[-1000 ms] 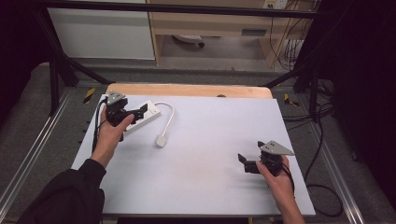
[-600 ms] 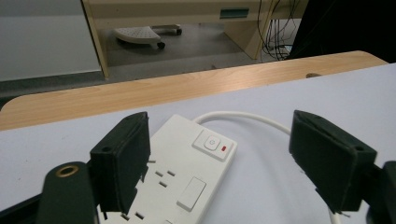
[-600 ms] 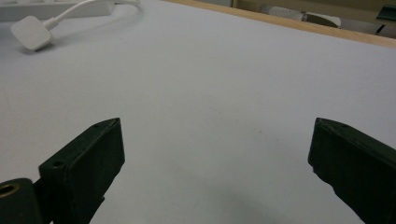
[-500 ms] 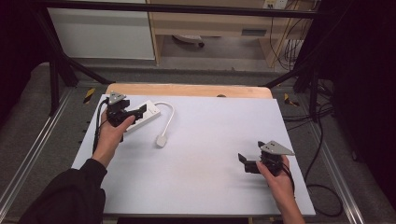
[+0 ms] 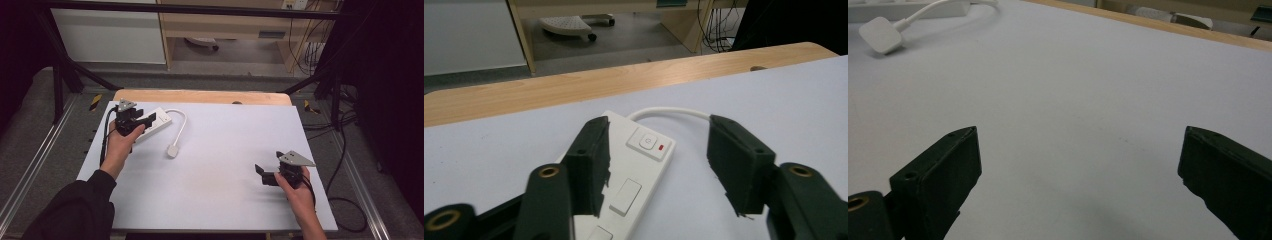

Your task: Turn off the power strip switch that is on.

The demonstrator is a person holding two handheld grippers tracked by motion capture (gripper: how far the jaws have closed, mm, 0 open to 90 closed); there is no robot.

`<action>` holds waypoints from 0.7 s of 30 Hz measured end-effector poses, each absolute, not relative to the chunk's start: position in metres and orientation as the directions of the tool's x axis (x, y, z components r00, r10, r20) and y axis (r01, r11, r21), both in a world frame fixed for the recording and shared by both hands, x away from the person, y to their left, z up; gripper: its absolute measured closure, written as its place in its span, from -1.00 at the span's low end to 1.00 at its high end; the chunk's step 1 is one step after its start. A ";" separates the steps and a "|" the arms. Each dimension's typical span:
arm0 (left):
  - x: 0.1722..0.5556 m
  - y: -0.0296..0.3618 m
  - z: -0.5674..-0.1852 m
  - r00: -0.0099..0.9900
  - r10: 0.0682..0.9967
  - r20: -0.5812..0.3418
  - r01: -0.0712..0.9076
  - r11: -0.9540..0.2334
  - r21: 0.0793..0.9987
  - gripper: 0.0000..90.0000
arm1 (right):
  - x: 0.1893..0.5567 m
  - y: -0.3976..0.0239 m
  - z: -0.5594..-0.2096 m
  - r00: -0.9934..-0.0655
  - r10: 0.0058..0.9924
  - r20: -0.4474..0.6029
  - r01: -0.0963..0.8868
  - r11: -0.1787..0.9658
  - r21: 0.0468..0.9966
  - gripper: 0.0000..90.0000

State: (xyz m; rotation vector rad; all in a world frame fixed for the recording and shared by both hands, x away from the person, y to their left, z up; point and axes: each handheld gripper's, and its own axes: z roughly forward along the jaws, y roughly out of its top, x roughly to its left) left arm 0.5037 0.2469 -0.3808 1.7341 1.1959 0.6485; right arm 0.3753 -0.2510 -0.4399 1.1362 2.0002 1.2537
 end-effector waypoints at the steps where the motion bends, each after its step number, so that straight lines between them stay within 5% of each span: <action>1: 0.504 0.247 -0.381 0.398 0.915 -0.064 0.442 -0.129 0.888 0.06 | 0.375 -0.251 -0.440 -0.516 0.857 0.007 0.380 0.221 0.898 -0.91; 21: 0.505 0.241 -0.386 0.447 0.892 -0.070 0.455 -0.159 0.876 0.76 | 0.375 -0.251 -0.440 -0.518 0.855 0.004 0.377 0.224 0.899 -0.91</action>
